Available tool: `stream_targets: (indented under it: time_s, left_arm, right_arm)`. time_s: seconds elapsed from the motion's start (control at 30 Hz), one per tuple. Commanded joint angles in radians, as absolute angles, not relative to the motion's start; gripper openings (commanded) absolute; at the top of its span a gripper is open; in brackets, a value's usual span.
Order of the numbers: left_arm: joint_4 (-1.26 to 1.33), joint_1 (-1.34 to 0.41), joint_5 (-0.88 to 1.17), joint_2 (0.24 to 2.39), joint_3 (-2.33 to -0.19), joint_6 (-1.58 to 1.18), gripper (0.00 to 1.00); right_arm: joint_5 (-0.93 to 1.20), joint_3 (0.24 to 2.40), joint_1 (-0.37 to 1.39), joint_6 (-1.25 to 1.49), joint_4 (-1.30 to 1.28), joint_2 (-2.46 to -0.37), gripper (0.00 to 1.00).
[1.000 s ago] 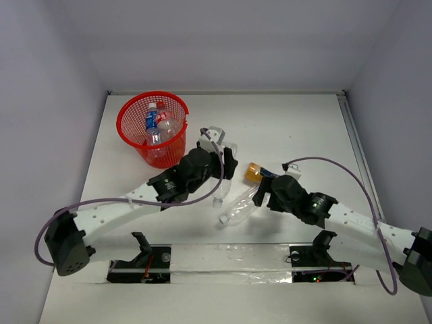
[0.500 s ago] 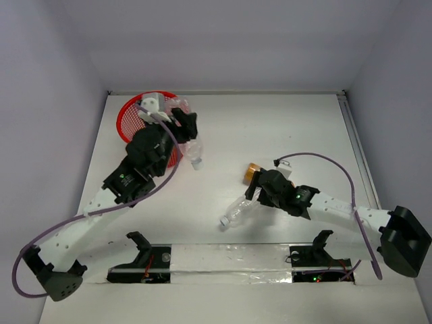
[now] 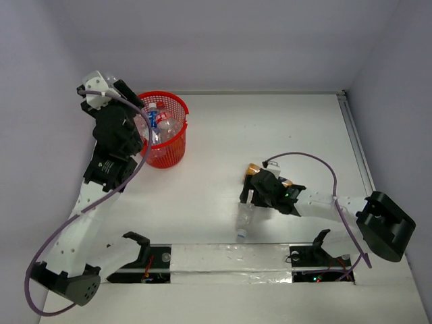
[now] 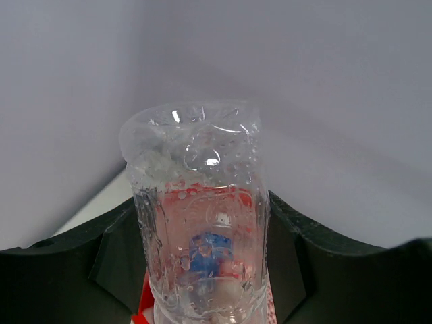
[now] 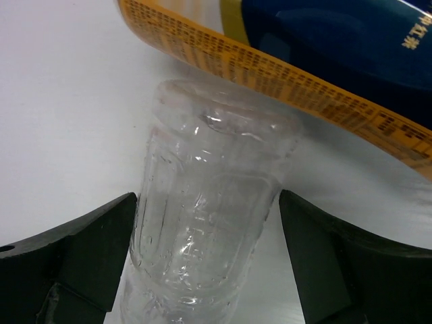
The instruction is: Put the plastic bottles in the bin
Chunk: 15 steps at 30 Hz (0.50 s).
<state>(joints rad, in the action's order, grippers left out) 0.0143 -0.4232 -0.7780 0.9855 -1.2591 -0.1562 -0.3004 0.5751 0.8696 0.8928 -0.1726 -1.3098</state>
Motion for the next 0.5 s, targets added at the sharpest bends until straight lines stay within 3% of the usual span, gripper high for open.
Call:
stream_targets:
  time_s: [0.0, 0.47]
  left_arm:
    - [0.154, -0.356, -0.844, 1.032, -1.26, -0.052, 0.5]
    - [0.575, -0.238, -0.908, 1.245, -1.163, 0.233, 0.48]
  right_arm:
    - [-0.282, 0.615, 0.879, 0.835, -0.104, -1.316, 0.91]
    - [-0.206, 0.588, 0.888, 0.77, 0.021, -1.309, 0.86]
